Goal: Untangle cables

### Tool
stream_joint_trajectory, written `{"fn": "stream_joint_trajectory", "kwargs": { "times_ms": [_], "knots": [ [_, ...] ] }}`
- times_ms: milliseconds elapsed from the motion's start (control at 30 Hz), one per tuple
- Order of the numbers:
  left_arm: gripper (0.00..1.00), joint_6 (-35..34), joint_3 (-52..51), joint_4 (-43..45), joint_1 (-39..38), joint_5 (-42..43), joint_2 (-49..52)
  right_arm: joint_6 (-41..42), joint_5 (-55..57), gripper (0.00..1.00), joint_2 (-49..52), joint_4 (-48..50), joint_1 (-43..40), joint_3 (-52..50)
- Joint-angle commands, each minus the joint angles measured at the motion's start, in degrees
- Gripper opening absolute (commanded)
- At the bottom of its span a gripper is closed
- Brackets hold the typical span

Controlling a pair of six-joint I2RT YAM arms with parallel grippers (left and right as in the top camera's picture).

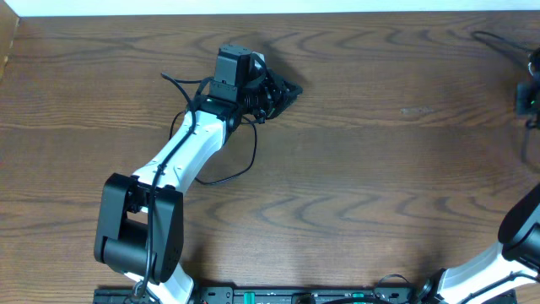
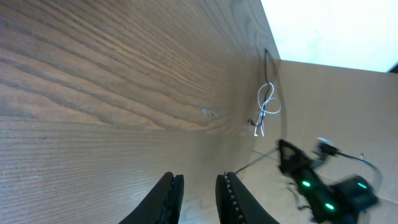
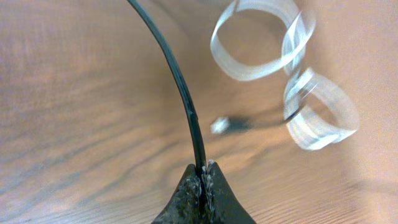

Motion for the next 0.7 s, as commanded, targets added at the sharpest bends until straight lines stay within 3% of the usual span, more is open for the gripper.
{"fn": "stream_joint_trajectory", "kwargs": {
  "times_ms": [0, 300, 667],
  "knots": [
    [0.24, 1.4, 0.68, -0.15, -0.07, -1.22, 0.5, -17.35, -3.04, 0.01, -0.15, -0.35, 0.42, 0.44],
    [0.24, 1.36, 0.68, -0.17, -0.07, -1.38, 0.5, -36.65, -5.29, 0.01, 7.82, 0.59, 0.98, 0.42],
    [0.24, 1.36, 0.68, -0.2, -0.09, -1.4, 0.5, -37.05, -2.12, 0.01, 12.2, 10.27, 0.79, 0.44]
  ]
}}
